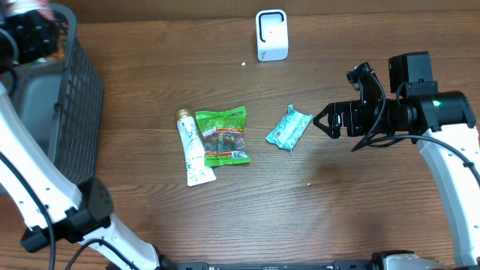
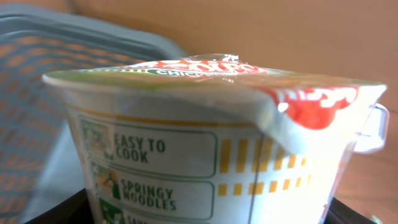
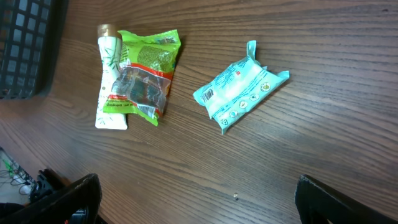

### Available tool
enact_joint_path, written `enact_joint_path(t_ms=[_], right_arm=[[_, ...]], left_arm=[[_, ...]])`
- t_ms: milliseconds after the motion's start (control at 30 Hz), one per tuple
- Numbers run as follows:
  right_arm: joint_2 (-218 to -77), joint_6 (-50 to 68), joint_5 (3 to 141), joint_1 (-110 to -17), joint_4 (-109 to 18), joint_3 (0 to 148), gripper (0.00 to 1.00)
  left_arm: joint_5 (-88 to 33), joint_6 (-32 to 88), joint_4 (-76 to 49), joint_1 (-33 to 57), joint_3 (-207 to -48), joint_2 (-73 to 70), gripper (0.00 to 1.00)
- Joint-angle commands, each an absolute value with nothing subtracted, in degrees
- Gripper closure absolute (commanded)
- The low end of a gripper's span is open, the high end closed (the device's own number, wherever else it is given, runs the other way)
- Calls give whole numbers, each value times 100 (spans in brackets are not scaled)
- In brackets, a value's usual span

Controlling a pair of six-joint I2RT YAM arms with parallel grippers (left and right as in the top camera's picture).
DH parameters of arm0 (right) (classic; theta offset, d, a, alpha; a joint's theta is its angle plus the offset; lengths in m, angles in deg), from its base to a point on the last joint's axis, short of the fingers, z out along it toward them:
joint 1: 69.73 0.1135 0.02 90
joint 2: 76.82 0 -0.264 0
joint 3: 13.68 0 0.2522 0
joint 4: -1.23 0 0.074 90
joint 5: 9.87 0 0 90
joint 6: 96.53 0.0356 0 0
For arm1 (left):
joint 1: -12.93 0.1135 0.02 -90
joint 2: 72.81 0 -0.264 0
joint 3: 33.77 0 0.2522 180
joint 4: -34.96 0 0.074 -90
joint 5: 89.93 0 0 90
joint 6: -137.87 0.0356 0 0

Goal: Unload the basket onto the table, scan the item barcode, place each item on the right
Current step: 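Grasp the green-and-white noodle cup and lift it out, left gripper, then carry the noodle cup over the table and set it below the scanner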

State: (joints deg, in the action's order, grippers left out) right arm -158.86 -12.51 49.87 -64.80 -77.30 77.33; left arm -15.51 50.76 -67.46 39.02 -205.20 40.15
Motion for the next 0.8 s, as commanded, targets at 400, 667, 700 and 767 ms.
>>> enact_joint_path(t_ms=[400,667,700,767], right_arm=[[-15914,-1231,4897,-6453,-7929,7880,0],[-15914,-1234,4917,-6453,-7907,7880,0],[-15914,-1234,4919,-6453,-7907,7880,0],[-15914,-1234,4919,-6453,-7907,7880,0]], left_arm=[[-1951,5210,-7559,496,-19877,4573,21],[-2145,5039,-7431,-887,-18824,5329,17],[-2215,5041,-7365,-997,-18710,5434,17],[-2248,5037,-7214,-1191,-18527,5666,17]])
